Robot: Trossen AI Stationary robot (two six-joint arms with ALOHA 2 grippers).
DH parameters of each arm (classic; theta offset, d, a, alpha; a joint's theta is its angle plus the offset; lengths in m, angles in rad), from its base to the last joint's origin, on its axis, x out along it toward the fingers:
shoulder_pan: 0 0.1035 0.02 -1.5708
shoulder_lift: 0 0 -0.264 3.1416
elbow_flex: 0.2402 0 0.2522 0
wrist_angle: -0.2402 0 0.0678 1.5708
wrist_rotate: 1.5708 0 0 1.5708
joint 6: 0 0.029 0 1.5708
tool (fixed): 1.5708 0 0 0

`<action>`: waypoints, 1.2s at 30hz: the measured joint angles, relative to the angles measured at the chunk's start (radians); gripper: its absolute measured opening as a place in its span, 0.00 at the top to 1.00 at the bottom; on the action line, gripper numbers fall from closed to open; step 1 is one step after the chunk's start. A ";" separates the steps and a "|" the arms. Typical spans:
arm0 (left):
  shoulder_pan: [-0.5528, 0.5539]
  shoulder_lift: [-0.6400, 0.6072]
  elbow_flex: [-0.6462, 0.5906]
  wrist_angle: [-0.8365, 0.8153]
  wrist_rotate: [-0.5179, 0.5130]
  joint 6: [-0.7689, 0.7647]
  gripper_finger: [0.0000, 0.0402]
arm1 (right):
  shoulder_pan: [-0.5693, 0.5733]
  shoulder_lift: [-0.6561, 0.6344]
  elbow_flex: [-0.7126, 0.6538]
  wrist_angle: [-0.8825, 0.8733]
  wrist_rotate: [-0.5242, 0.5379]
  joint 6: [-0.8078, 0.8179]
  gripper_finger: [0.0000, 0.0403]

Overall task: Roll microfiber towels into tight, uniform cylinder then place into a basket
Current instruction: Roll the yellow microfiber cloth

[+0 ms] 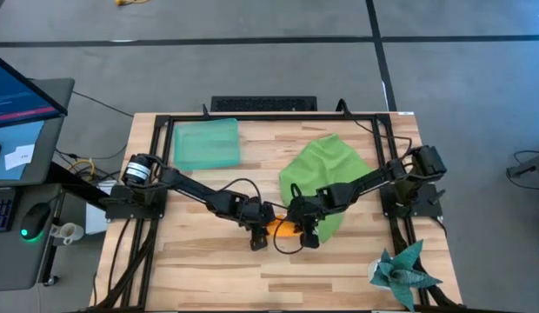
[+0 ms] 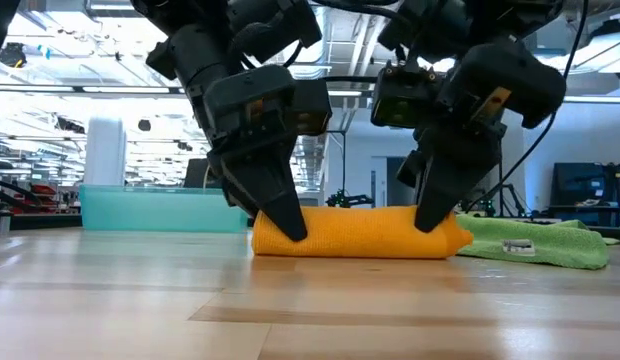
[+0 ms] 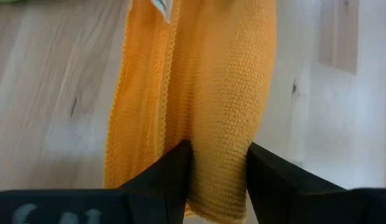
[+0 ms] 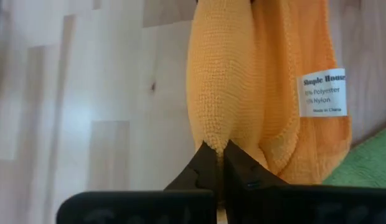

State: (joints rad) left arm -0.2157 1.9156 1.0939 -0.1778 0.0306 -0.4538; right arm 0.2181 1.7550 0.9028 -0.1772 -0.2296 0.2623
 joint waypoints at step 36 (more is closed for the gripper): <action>0.039 -0.001 0.000 -0.067 0.287 -0.210 0.81 | -0.124 0.131 0.003 0.115 -0.369 0.132 0.97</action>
State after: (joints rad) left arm -0.1768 1.9148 1.0935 -0.2451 0.3171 -0.6635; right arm 0.0944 1.8862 0.9062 -0.0624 -0.5987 0.3945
